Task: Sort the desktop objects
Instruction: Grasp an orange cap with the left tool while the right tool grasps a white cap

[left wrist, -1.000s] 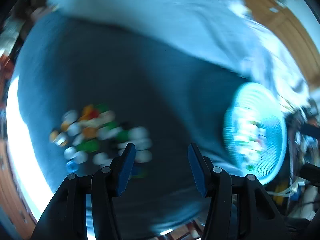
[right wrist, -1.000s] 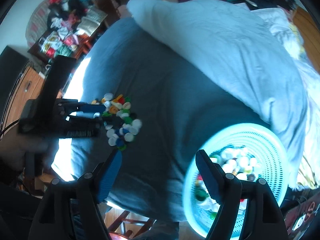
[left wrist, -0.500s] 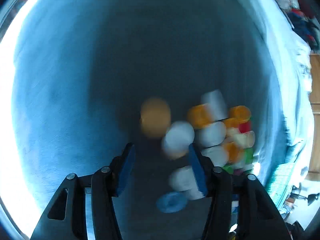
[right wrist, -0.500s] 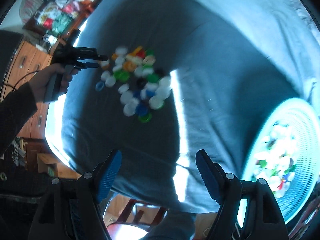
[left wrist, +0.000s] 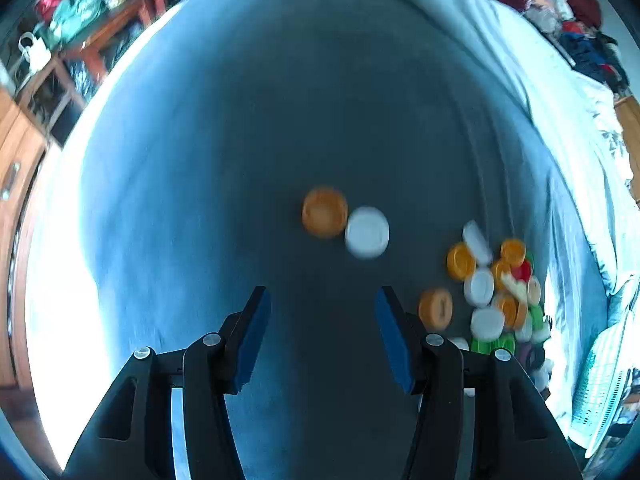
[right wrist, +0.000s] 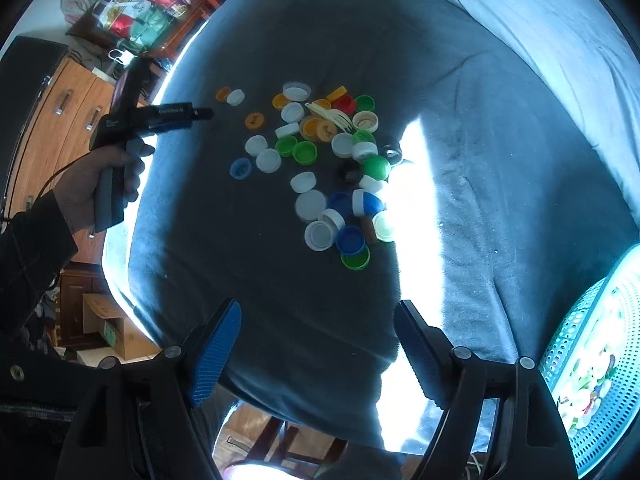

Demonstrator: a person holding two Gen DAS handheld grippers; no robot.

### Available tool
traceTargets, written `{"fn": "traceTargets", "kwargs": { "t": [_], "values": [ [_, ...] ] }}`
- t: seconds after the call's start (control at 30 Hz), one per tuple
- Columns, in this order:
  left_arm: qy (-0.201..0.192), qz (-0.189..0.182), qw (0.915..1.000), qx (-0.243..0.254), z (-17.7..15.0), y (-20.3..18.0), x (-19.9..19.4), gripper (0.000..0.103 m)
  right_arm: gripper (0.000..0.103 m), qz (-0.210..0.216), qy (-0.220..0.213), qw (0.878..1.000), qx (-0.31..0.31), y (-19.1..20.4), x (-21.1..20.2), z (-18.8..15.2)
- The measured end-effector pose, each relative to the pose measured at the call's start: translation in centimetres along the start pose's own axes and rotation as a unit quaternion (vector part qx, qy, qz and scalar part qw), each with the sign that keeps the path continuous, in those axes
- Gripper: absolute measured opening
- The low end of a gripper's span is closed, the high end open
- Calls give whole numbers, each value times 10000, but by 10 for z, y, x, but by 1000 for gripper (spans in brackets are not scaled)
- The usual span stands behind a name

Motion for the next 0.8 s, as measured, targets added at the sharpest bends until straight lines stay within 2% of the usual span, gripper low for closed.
{"fn": "traceTargets", "kwargs": {
  "t": [0.07,0.17,0.27,0.4,0.5,0.6,0.67,0.8],
  "values": [
    [-260,-5,9992,317,16,-1,8,48,83,-44,22,10000,28,-2,3,0],
    [-345,245,9960,788,26,-6,23,48,83,-87,77,9999,115,-7,11,-3],
    [-335,220,9948,936,30,-2,35,48,83,-81,104,9997,206,-10,17,-5],
    [-495,-62,9927,1096,41,-11,37,48,83,-59,177,9996,200,-8,29,-1],
    [-520,-11,9899,1322,41,-25,48,48,83,-27,173,9997,163,-4,35,6],
    [-594,14,9902,1264,44,-23,51,46,83,-3,152,9998,90,2,38,16],
    [-620,65,9934,967,46,-13,50,41,83,17,163,9999,50,5,43,22],
    [-618,297,9962,539,39,13,48,41,83,71,231,9997,-39,11,55,30]
  ]
}}
Point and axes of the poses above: each gripper's, at about its wrist camera, not at the fingertips, and x roughly the way its jaws point, y to its left, z to its top, the point moved 2 cm from there along x, roughly the way its jaws point, and after that the axes turned 14 degrees about z, right-handed, at the moved point
